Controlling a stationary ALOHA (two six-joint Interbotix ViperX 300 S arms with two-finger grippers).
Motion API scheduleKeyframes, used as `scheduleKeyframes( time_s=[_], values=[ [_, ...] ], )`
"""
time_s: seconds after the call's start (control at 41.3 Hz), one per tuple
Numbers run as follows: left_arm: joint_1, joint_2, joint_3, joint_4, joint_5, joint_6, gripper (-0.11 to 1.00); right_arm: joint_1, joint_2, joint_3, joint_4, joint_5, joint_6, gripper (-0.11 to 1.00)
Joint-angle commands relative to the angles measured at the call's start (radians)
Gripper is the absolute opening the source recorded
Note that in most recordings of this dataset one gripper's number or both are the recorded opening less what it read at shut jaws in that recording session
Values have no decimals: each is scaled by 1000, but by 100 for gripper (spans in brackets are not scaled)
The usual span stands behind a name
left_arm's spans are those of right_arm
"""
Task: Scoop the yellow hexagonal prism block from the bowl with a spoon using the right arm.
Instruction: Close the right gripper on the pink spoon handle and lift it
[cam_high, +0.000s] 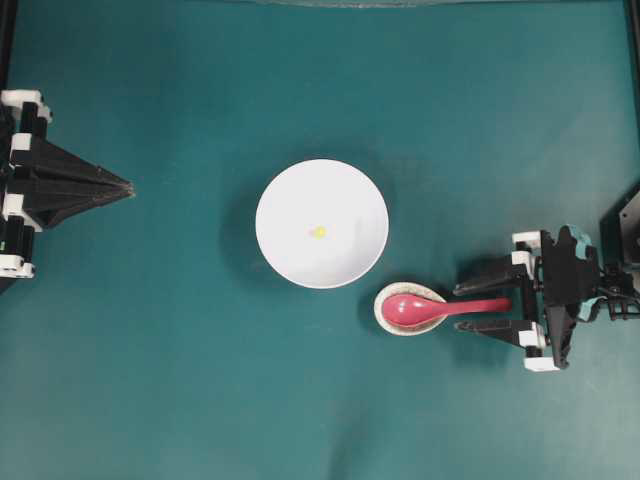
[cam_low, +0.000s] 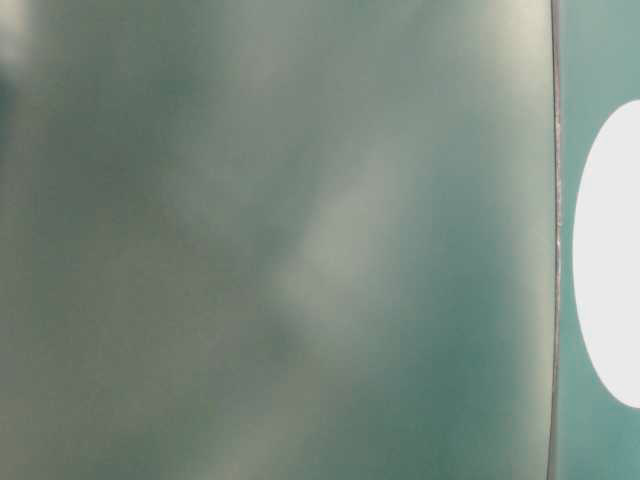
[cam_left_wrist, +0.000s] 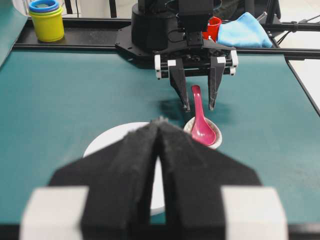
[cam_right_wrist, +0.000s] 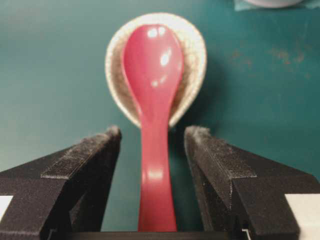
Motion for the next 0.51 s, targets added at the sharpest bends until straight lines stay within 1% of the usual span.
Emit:
scheduleKeyframes(
  time_s=[0.0, 0.242, 0.484],
  values=[
    [3, 8, -25, 2, -9, -2, 0, 5, -9, -6, -2, 0, 2, 58],
    [3, 8, -25, 2, -9, -2, 0, 5, -9, -8, -3, 8, 0, 57],
    [2, 8, -25, 2, -8, -2, 0, 5, -9, -8, -3, 3, 0, 52]
  ],
)
